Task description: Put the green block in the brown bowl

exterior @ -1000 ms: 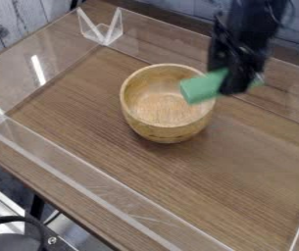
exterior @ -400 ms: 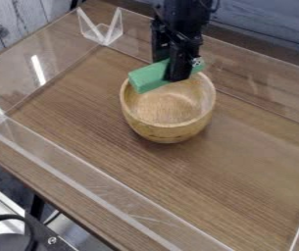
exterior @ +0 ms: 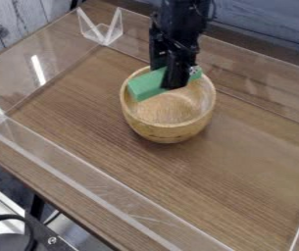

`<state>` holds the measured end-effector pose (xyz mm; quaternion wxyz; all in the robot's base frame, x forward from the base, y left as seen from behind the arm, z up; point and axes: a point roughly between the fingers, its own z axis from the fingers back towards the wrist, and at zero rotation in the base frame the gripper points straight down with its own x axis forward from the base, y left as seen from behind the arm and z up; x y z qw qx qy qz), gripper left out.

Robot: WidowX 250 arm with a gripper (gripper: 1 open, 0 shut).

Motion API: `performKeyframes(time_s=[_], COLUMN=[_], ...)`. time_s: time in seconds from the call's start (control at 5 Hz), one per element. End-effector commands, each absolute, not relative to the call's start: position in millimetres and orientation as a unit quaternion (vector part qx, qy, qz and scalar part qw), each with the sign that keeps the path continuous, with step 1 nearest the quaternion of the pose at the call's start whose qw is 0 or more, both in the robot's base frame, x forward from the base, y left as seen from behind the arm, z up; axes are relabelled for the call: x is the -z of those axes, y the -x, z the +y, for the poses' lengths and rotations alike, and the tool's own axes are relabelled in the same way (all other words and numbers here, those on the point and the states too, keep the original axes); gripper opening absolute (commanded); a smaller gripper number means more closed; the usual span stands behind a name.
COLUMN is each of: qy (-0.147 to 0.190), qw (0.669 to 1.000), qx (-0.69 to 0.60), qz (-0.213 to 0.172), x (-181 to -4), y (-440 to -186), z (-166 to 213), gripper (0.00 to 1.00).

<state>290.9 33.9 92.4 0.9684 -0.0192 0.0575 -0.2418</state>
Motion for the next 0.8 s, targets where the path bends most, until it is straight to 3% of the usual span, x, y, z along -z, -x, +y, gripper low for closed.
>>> performKeyframes(time_s=[0.0,0.6], qy=[0.007,0.017], qw=[0.971,0.969], qx=[0.240,0.247], qz=[0.018,0.017], x=[-109.8,-95.3], y=[-295,-294], z=[37,35], gripper=[0.00,0.00])
